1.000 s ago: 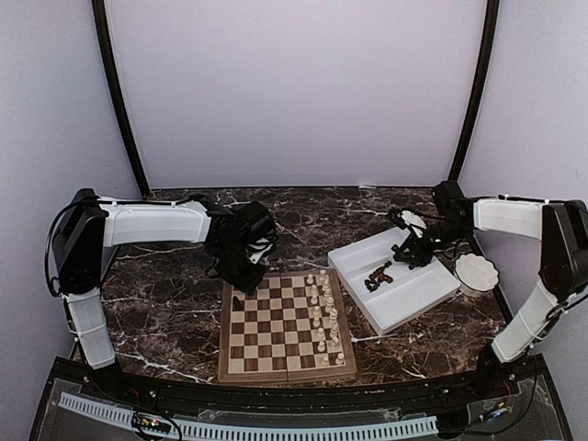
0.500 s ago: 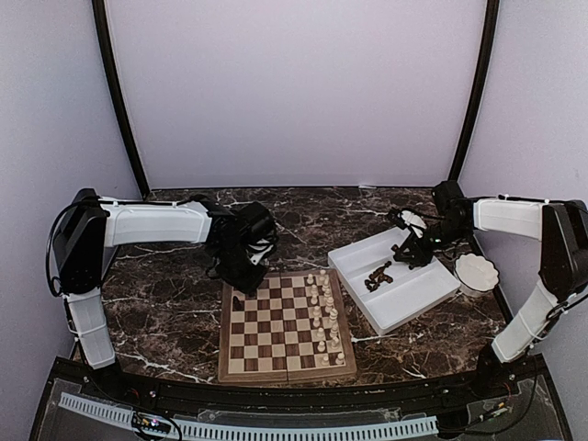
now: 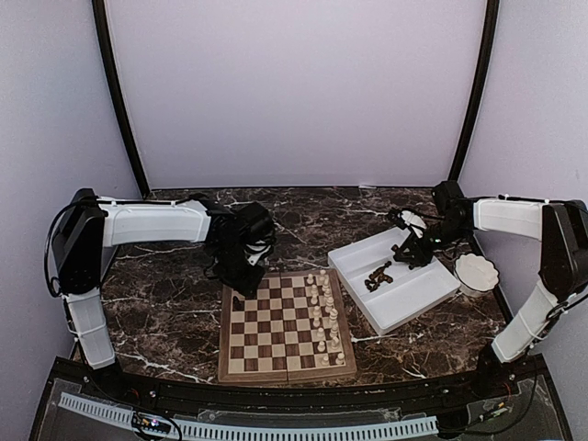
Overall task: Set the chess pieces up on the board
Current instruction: Place the pawn at g7, then pass from the right arm to the left
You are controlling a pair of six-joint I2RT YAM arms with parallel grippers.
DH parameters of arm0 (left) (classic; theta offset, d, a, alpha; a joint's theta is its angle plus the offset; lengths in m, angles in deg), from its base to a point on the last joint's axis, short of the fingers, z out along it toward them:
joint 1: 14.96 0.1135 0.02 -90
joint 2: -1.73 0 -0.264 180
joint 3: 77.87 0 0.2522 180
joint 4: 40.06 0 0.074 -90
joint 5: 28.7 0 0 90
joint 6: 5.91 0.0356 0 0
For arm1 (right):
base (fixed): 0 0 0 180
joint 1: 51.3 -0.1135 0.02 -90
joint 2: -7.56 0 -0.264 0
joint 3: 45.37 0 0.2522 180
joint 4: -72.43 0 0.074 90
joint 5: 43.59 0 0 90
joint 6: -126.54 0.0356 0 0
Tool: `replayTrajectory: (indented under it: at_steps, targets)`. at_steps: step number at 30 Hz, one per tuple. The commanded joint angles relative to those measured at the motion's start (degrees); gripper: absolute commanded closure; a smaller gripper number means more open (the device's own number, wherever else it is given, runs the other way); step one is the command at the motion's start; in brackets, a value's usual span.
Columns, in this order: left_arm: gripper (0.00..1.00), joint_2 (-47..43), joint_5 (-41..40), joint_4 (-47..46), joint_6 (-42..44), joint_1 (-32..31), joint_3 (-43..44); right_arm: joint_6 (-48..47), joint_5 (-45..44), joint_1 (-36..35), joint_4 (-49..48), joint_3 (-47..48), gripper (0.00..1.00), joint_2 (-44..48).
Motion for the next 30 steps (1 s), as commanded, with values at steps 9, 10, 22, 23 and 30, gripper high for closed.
replayTrajectory:
  at_steps: [9, 10, 22, 23, 30]
  targets:
    - [0.56, -12.9, 9.3, -10.8, -2.3, 0.2, 7.3, -2.8, 0.2, -3.9, 7.8, 5.0, 0.89, 5.9]
    - [0.56, -12.7, 10.8, -13.2, -4.1, 0.2, 7.4, -3.0, -0.4, -5.0, 8.7, 5.8, 0.89, 6.4]
    - [0.42, 3.4, 35.7, -56.8, -27.9, 0.1, 11.9, -3.2, -5.4, -16.5, 14.7, 14.4, 0.89, 8.0]
    - [0.41, 4.3, 36.5, -58.0, -29.6, -0.1, 12.3, -3.2, -5.8, -17.1, 15.1, 14.8, 0.89, 7.7]
    - [0.41, 9.6, 39.5, -59.9, -31.4, -1.5, 16.7, -3.6, -7.9, -19.7, 15.6, 15.7, 0.89, 6.4]
